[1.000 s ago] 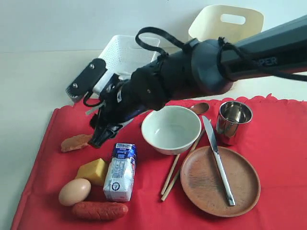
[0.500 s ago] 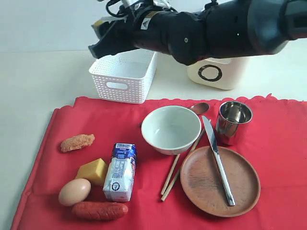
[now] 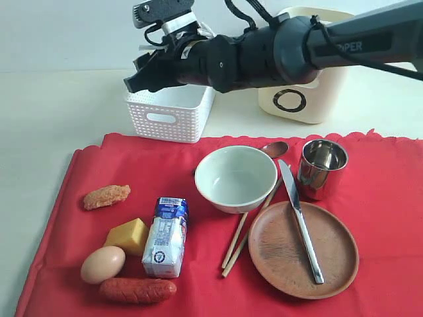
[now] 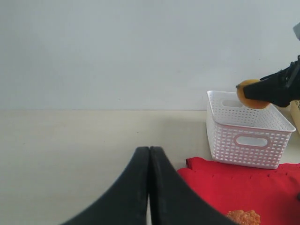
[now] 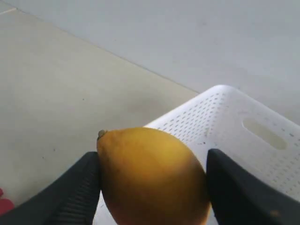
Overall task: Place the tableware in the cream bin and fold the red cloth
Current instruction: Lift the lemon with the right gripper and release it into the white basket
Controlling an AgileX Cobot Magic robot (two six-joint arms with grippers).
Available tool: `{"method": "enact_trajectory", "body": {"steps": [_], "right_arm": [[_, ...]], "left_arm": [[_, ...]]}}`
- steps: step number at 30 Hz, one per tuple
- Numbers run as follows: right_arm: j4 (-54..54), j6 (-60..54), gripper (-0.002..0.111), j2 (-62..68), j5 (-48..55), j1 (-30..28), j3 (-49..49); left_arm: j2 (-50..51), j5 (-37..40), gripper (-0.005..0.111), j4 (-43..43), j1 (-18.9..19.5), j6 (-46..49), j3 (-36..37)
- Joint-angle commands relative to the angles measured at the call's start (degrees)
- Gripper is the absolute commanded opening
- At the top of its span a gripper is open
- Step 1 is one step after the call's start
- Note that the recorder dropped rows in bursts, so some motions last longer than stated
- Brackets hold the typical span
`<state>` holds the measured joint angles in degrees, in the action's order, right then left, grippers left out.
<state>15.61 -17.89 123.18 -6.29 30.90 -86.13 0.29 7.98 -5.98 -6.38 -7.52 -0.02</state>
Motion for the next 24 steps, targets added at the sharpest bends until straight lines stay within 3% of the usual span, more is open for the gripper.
{"method": "enact_trajectory", "body": {"steps": [1, 8, 24], "right_arm": [[2.0, 0.0, 0.0, 0.9, -0.5, -1.6, -0.8], [4.0, 0.0, 0.002, 1.6, 2.7, -3.1, -0.8], [4.0, 0.1, 0.048, 1.6, 3.5, -3.1, -0.8]], "left_arm": [[-0.3, -0.1, 0.001, 0.2, 0.1, 0.0, 0.0], [-0.3, -0.1, 0.001, 0.2, 0.1, 0.0, 0.0], [-0.3, -0.1, 0.001, 0.2, 0.1, 0.0, 0.0]]}}
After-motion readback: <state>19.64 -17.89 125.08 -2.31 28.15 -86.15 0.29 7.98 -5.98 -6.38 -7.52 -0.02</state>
